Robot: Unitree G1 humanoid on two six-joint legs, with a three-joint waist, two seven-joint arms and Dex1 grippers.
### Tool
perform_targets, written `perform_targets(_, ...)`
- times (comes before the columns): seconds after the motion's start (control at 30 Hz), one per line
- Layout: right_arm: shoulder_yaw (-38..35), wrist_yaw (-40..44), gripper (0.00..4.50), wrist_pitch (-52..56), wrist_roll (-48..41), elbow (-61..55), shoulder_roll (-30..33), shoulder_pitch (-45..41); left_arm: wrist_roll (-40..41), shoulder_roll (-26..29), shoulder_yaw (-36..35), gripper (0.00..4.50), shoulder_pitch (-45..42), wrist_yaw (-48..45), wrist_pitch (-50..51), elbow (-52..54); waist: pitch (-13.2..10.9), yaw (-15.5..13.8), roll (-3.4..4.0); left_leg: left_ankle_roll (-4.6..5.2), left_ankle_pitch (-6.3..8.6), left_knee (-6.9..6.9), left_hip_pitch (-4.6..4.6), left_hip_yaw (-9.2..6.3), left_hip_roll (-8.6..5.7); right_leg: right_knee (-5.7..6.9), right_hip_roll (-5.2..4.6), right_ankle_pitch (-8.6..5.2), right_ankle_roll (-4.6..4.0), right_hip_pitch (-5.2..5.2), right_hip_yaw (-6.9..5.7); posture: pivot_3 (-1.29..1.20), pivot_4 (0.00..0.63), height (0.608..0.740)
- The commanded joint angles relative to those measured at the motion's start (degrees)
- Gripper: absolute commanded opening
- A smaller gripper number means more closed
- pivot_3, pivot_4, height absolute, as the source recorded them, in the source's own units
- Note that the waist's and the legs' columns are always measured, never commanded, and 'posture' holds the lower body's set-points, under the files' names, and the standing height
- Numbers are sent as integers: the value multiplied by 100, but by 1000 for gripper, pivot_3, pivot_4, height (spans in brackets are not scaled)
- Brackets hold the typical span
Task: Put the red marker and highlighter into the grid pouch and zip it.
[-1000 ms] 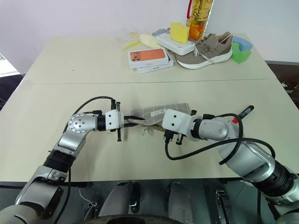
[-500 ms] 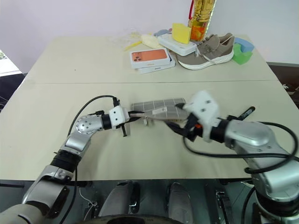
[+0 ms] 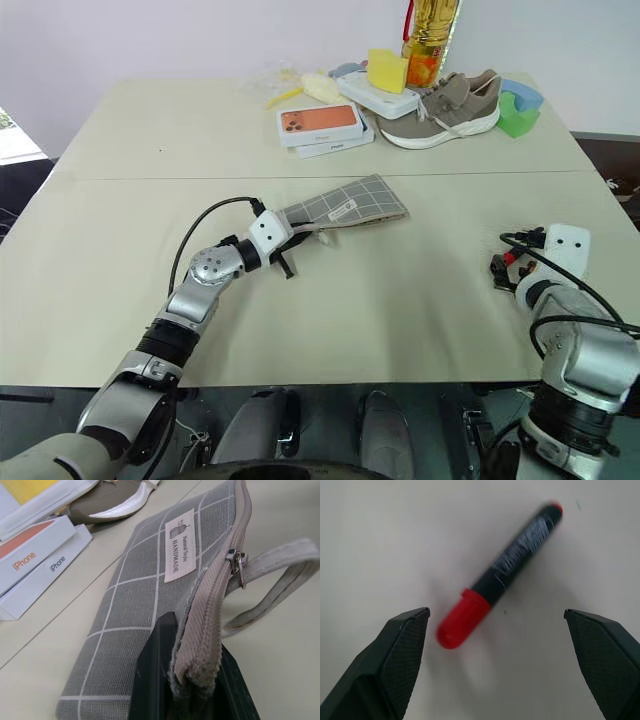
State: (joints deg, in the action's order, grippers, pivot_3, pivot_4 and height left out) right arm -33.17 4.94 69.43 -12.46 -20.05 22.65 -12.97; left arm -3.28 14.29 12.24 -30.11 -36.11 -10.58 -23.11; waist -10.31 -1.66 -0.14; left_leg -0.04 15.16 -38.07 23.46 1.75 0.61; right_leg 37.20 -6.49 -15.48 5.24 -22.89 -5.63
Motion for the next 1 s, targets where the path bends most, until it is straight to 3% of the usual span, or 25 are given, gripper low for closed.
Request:
perform_targets(0.03, -329, -157, 4463, -319, -86, 305, -171, -339, 1, -37, -6, 0, -82, 40, -48, 79, 0, 7, 0, 0, 0, -1, 0, 0, 0, 0, 0, 0, 0, 0, 0, 0, 150, 740)
perform_targets(0.17, -294, -302, 3164, -485, -48, 559, -259, -505, 8, -47, -30, 0, -85, 76, -38, 82, 0, 15, 0, 0, 0, -1, 0, -1, 0, 0, 0, 0, 0, 0, 1, 0, 150, 740)
perform_targets(0.33, 1, -265, 430, -717, 39, 569, -107, -429, 60, -41, -80, 0, -72, 77, 8, 113, 0, 25, 0, 0, 0, 0, 1, 0, 0, -1, 0, 0, 0, 0, 2, 0, 150, 740)
perform_targets(0.47, 1141, 594, 305, -1220, 170, -51, 784, 26, 203, 43, -187, 0, -75, -32, 66, 159, -3, 75, 6, 1, 0, 0, 1, -1, -1, -2, 0, 0, 1, 0, 3, 0, 150, 740)
perform_targets(0.53, 1942, 1465, 305, -1877, 298, -680, 1678, 432, 298, 109, -257, 0, -122, -110, 95, 162, -3, 97, 7, 1, 1, 0, 3, -2, -1, -3, -1, -1, 1, 0, 4, 0, 150, 740)
perform_targets(0.6, 2226, 1974, 305, -2222, 221, -1081, 2120, 706, 347, 152, -286, 0, -154, -163, 101, 161, -5, 116, 5, 1, 1, 3, 2, -3, -1, -3, 2, -2, 2, -2, 6, 0, 150, 740)
perform_targets(0.77, 2329, 2614, 305, -2239, -252, -1897, 2336, 908, 454, 213, -318, 0, -234, -345, 94, 171, -6, 93, -6, 1, 1, -1, -2, -7, 11, -8, 17, -1, 1, 4, 4, 0, 150, 740)
perform_targets(1.0, 2560, 2595, 305, -2189, -175, -1901, 2294, 802, 508, 189, -297, 0, -272, -455, 105, 211, -8, 82, -9, 1, 1, -4, 0, -6, 5, -10, 3, -1, 2, 7, 3, 0, 150, 740)
